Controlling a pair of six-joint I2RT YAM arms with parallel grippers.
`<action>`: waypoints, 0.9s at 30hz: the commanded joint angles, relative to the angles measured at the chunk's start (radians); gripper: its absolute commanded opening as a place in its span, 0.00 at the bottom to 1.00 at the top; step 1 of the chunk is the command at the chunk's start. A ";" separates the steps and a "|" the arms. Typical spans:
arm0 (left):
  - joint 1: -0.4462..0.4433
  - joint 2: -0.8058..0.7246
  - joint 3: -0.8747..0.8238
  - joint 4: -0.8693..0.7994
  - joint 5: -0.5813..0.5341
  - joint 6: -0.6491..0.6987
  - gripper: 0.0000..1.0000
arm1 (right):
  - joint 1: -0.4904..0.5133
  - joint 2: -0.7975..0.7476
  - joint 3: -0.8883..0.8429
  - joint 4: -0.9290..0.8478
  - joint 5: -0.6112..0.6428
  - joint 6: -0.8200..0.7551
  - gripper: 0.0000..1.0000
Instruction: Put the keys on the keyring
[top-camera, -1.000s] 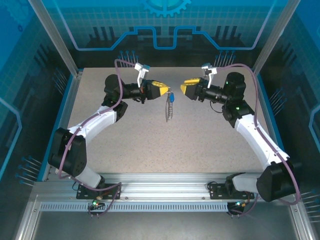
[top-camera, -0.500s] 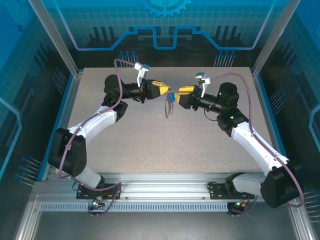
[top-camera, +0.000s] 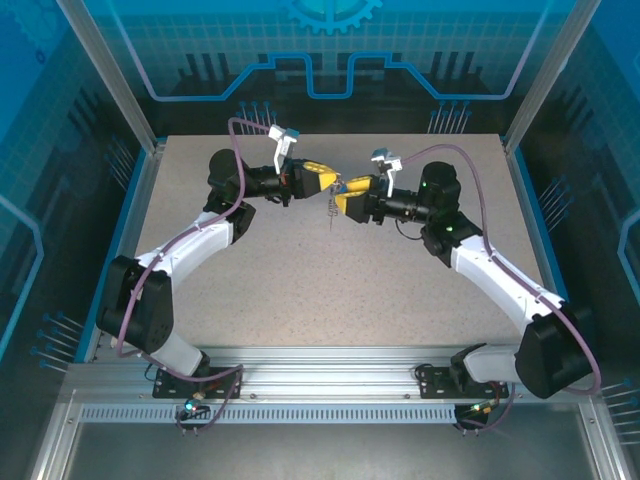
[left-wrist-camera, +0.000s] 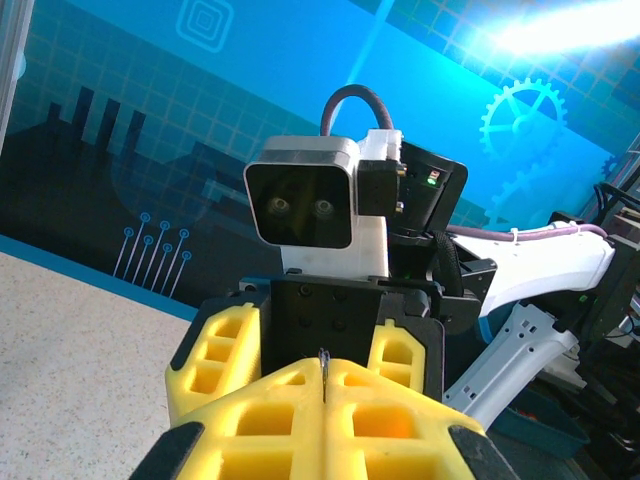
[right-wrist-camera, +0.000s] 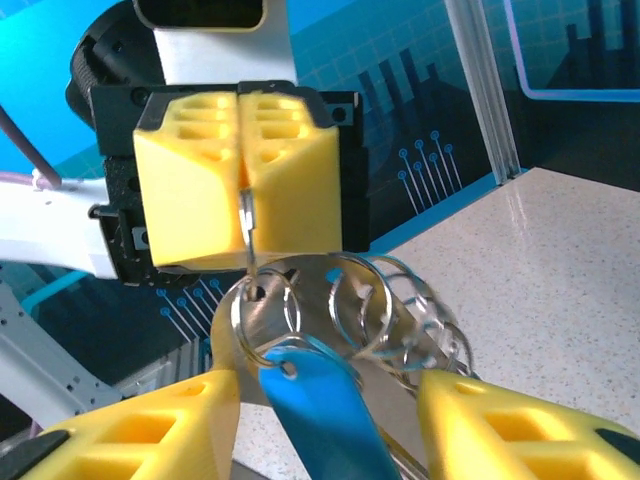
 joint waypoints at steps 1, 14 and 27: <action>-0.006 -0.023 0.017 0.046 0.003 -0.018 0.00 | 0.020 0.012 0.043 0.047 -0.046 -0.015 0.43; -0.005 -0.022 0.017 0.050 0.005 -0.021 0.00 | 0.024 -0.015 0.047 -0.005 -0.049 -0.046 0.00; -0.006 -0.020 0.012 0.050 0.012 -0.018 0.00 | 0.006 -0.040 0.072 -0.030 -0.006 -0.061 0.00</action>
